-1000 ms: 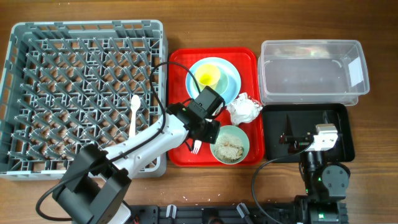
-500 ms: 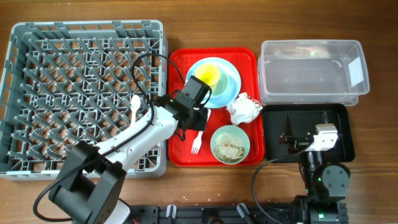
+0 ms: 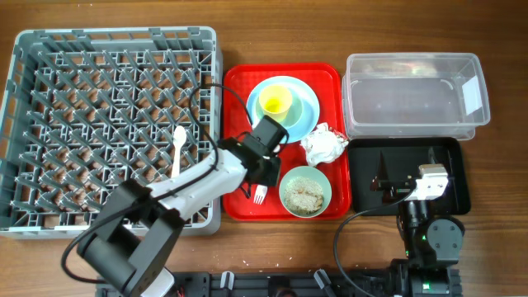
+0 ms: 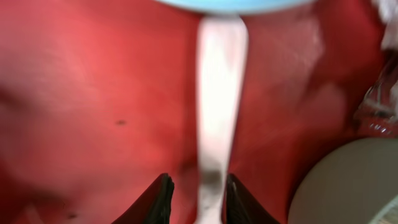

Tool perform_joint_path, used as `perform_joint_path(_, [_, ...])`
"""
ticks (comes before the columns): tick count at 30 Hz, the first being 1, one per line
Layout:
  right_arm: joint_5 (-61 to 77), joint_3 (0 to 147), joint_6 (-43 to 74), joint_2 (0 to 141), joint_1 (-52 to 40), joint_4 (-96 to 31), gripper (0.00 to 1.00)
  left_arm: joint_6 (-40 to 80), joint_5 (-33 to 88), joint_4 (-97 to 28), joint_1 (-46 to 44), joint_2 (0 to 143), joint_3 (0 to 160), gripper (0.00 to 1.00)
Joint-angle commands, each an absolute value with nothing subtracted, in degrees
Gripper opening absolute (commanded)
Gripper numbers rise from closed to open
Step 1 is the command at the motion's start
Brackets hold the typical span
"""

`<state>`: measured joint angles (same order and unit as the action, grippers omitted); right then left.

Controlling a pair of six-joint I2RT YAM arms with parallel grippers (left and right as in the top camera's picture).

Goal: Sort waste into correct bins and load items into the dishwasher rack
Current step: 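Carry the fork into the dish rack and release it beside the spoon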

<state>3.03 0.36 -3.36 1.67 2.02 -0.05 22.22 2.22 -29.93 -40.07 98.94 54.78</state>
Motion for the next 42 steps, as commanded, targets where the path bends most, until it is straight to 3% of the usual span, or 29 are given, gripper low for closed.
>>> perform_joint_path(1, [3.92, 0.30, -4.12, 1.67, 1.69, 0.10, 1.00, 22.98, 1.23, -29.06, -42.17, 101.34, 54.26, 0.26])
perform_joint_path(4, [3.92, 0.30, -4.14, 1.67, 1.69, 0.10, 1.00, 23.03, -1.67, -29.50, -42.76, 102.35, 54.26, 0.15])
perform_joint_path(10, [3.92, 0.30, -4.12, 1.67, 1.69, 0.10, 1.00, 23.20, -2.26, -30.00, -42.76, 102.39, 54.26, 0.04])
perform_joint_path(17, [3.92, 0.30, -4.12, 1.67, 1.69, 0.10, 1.00, 22.74, -3.01, -30.96, -42.61, 97.84, 54.61, 0.04])
perform_joint_path(27, [3.92, 0.30, -4.12, 1.67, 1.69, 0.10, 1.00, 22.76, -9.54, -37.58, -40.95, 76.84, 54.83, 0.04])
perform_joint_path(37, [3.92, 0.30, -4.10, 1.67, 1.69, 0.10, 1.00, 18.33, -9.10, -45.12, -17.50, 68.69, 54.87, 0.04])
perform_joint_path(42, [3.92, 0.30, -4.12, 1.67, 1.69, 0.10, 1.00, 16.32, -7.18, -45.12, -12.27, 70.78, 54.85, 0.04])
